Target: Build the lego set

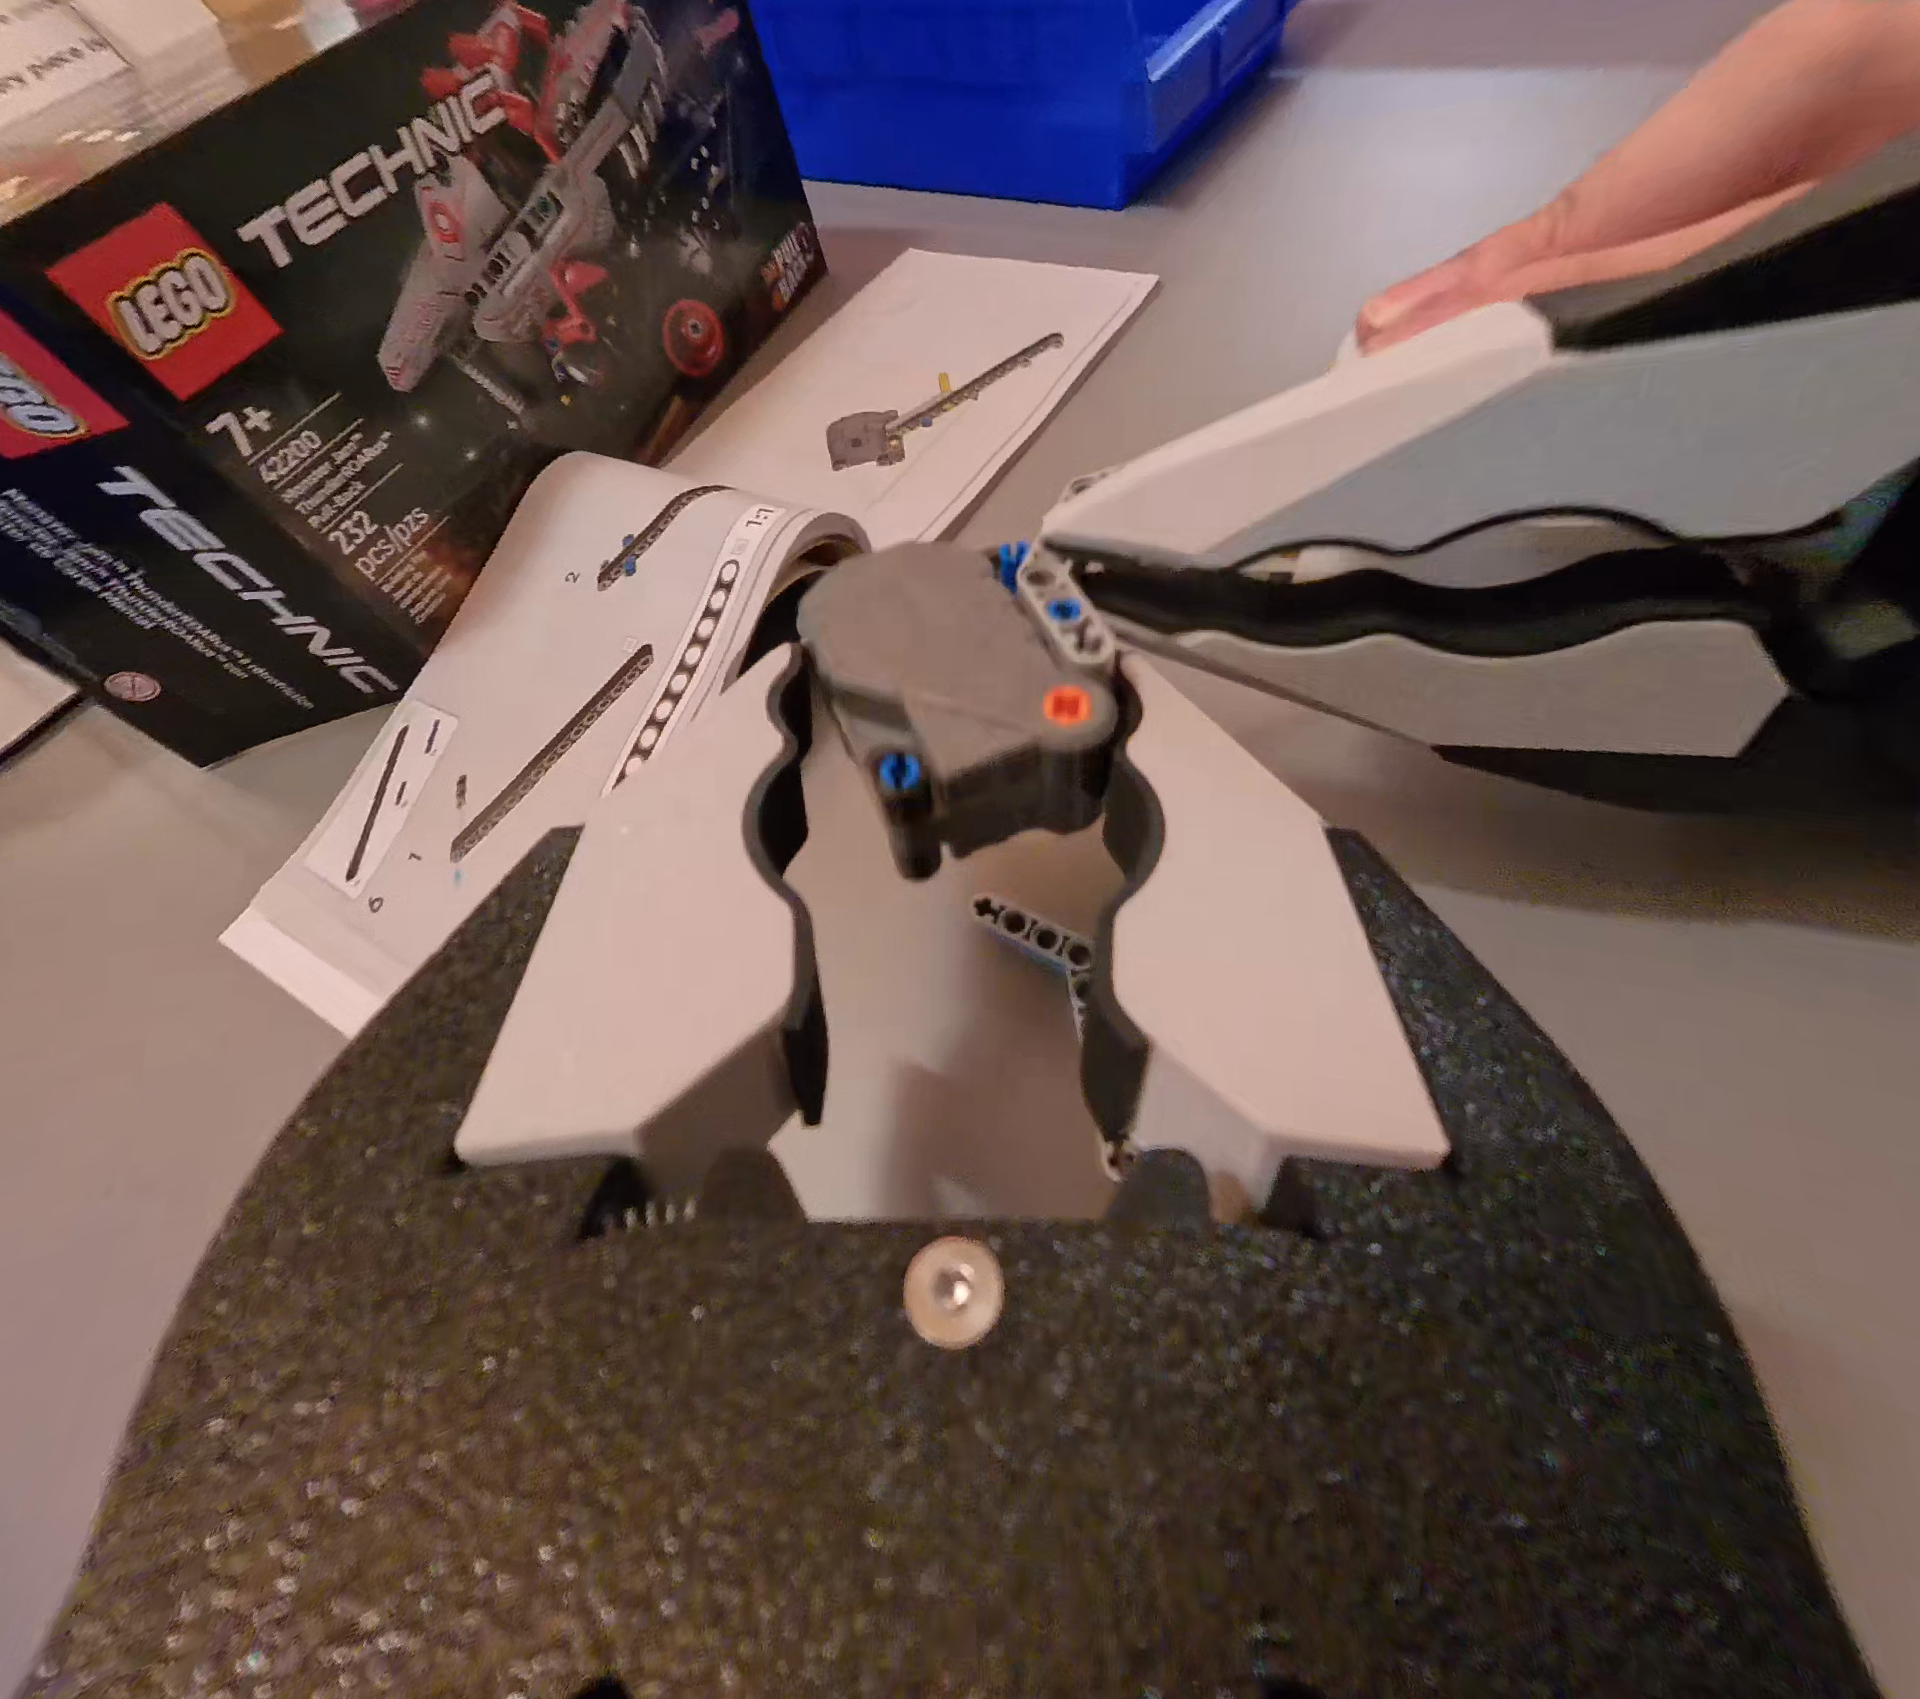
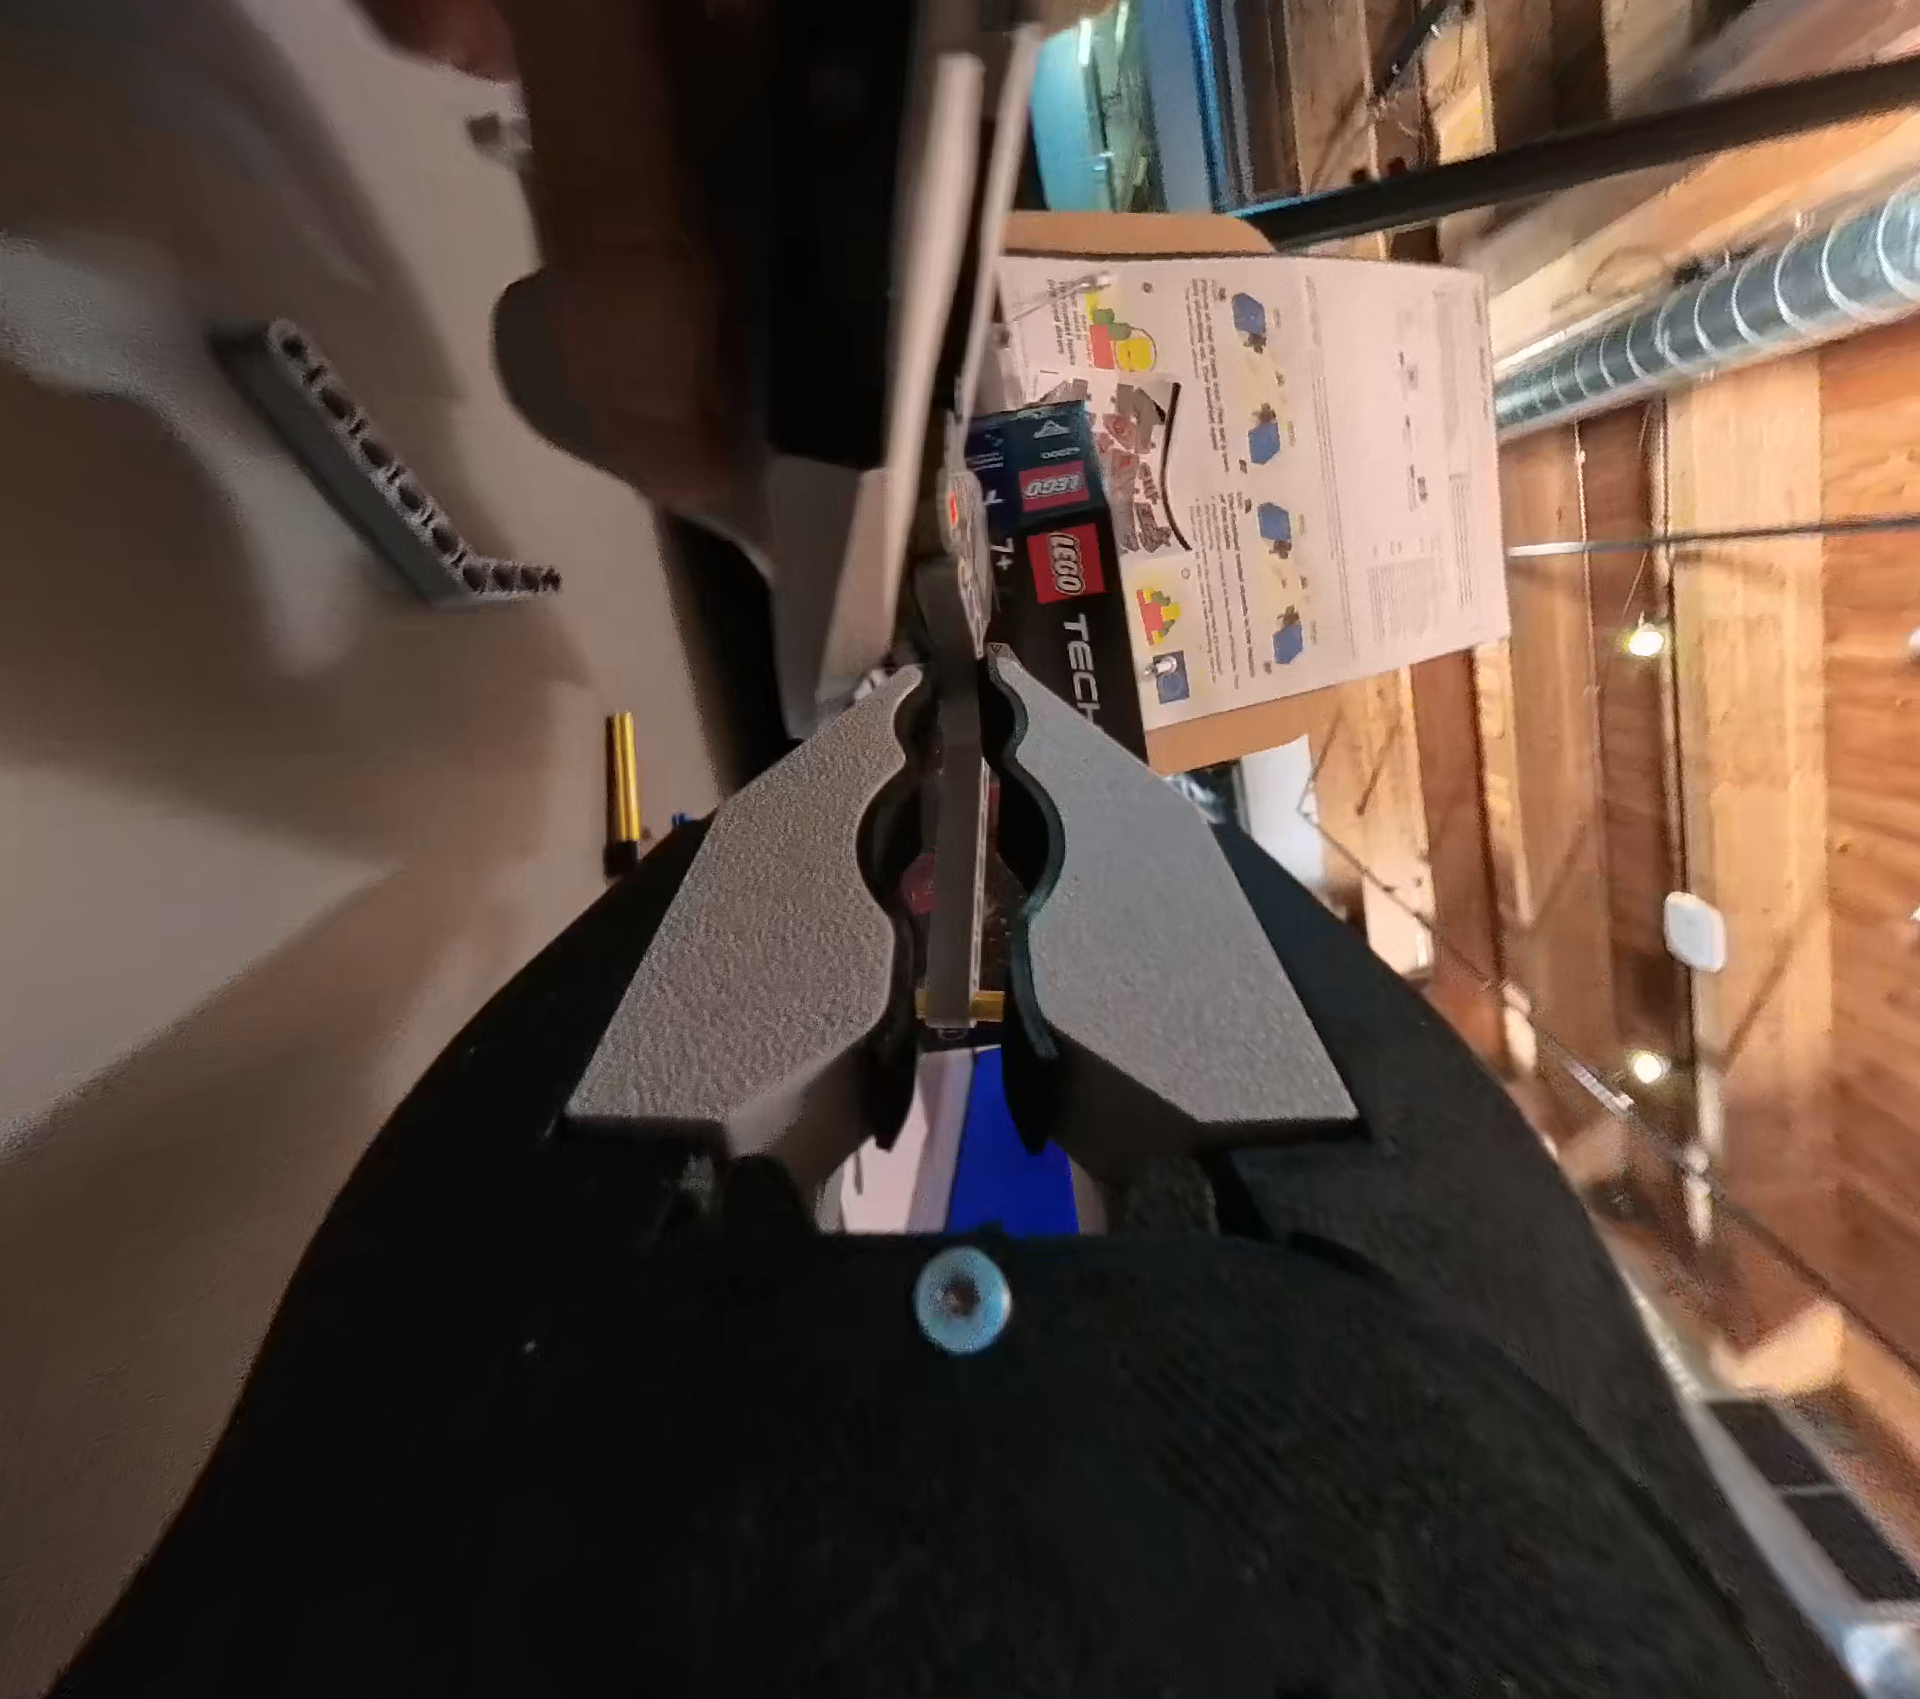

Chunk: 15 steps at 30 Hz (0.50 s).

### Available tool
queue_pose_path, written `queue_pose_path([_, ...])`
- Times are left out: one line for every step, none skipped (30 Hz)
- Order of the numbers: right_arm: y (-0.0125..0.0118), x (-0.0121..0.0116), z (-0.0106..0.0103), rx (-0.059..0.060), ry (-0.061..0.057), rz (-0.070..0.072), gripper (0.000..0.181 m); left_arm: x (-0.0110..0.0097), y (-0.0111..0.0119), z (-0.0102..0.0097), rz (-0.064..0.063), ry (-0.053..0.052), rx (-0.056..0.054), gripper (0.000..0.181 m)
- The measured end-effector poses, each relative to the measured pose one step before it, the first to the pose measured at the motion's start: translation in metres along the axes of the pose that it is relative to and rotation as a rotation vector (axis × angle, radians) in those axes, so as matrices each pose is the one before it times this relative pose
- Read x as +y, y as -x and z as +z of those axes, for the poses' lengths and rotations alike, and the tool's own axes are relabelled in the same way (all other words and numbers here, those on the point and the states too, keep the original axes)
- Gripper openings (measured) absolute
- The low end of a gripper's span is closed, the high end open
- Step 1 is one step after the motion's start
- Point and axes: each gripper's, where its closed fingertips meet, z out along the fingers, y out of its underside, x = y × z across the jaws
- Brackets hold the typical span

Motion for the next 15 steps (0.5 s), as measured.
queue_pose_path([-0.00425,-0.00128,-0.00124,0.0126,-0.0049,0.0471,0.005,0.0008,0.00228,-0.00044,0.007,-0.0056,-0.0298,0.055])
queue_pose_path([-0.00132,-0.00114,-0.00004,-0.0043,-0.0014,0.0447,0.005,-0.00167,0.00178,-0.00151,0.0181,-0.0167,-0.0283,0.057])
queue_pose_path([0.00176,-0.0006,0.0007,-0.0143,0.0052,0.0421,0.005,-0.00435,0.00131,-0.00258,0.0232,-0.0298,-0.0246,0.053])
queue_pose_path([-0.00003,-0.00091,0.00048,-0.0015,0.0037,0.0274,0.005,-0.00441,0.00237,-0.0024,0.0235,-0.0252,-0.0297,0.048])
queue_pose_path([-0.00242,-0.00141,-0.00004,0.0112,-0.0037,0.0118,0.005,-0.00361,0.0027,-0.00185,0.0245,-0.0173,-0.0283,0.046])
queue_pose_path([-0.00175,-0.00122,-0.0001,0.0059,-0.0025,0.0092,0.005,-0.00236,0.00158,-0.00108,0.0236,-0.0096,-0.0203,0.045])
queue_pose_path([0.00062,-0.00012,0.00076,-0.0053,0.0069,0.0122,0.005,-0.00022,0.00086,-0.00045,0.0222,0.0018,-0.0153,0.045])
queue_pose_path([0.00167,0.00097,0.00056,-0.011,0.0072,0.0053,0.006,0.00122,0.00048,-0.00002,0.0239,0.0106,-0.0119,0.045])
queue_pose_path([0.00088,0.00044,-0.00009,-0.0026,0.0005,-0.0028,0.006,0.00063,0.00022,-0.00011,0.0255,0.0069,-0.0088,0.045])
queue_pose_path([0.00054,0.00006,-0.00041,-0.0025,-0.0003,-0.0078,0.006,0.00012,0.00027,-0.00039,0.0212,0.0026,-0.006,0.046])
queue_pose_path([0.00088,-0.00047,0.00021,-0.0069,-0.0019,-0.0039,0.006,0.0009,0.00033,-0.00031,0.013,0.0087,-0.0041,0.047])
queue_pose_path([0.00118,-0.00076,0.00011,-0.0056,-0.0064,0.0,0.005,0.00075,0.00009,-0.00018,0.0089,0.0111,-0.0032,0.045])
queue_pose_path([-0.00011,-0.00028,0.00048,0.0024,-0.0038,-0.009,0.005,-0.00053,0.00059,-0.00042,0.0126,0.0041,-0.0068,0.045])
queue_pose_path([-0.00082,-0.00041,0.00036,0.0087,-0.0042,-0.0271,0.006,-0.0008,0.00076,-0.0005,0.0158,0.0013,-0.0071,0.044])
queue_pose_path([0.001,-0.00159,0.00027,0.0075,-0.0012,-0.0301,0.006,0.00019,0.0004,-0.0002,0.0088,0.0058,-0.0023,0.044])
